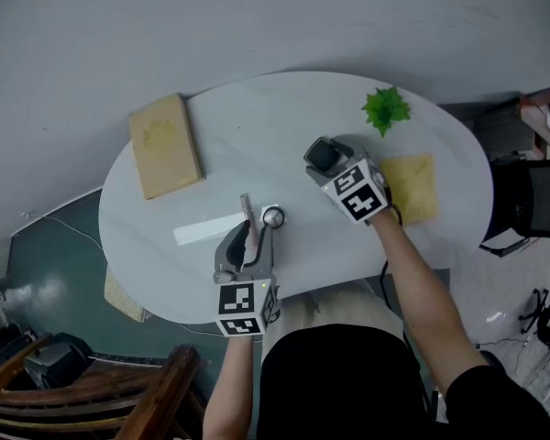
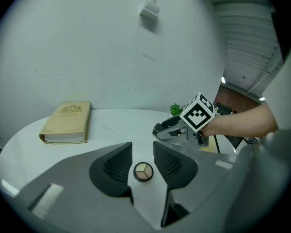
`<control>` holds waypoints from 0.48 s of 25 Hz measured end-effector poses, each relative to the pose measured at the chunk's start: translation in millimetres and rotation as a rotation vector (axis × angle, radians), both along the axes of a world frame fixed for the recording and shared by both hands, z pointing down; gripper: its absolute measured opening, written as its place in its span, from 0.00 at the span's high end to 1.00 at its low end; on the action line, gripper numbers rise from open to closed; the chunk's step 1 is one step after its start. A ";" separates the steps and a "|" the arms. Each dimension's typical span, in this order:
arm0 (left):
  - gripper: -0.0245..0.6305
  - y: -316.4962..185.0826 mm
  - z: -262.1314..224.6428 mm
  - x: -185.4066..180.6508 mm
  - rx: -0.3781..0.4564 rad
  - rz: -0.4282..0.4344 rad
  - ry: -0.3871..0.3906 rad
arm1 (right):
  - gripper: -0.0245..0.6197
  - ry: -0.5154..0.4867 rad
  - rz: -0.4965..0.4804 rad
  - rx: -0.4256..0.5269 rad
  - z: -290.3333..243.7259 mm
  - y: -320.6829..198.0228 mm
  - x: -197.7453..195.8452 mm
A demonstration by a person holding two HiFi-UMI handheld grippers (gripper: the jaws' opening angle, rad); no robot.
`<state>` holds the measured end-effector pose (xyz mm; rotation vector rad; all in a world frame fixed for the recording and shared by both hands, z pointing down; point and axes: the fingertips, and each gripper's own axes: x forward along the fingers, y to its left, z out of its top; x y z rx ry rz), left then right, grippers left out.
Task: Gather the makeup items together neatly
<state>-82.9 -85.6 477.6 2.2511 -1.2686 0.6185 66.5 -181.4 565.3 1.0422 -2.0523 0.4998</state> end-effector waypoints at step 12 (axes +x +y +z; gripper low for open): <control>0.75 6.1 -2.4 -8.3 0.012 0.016 0.002 | 0.45 -0.008 -0.019 -0.007 -6.7 41.9 -22.4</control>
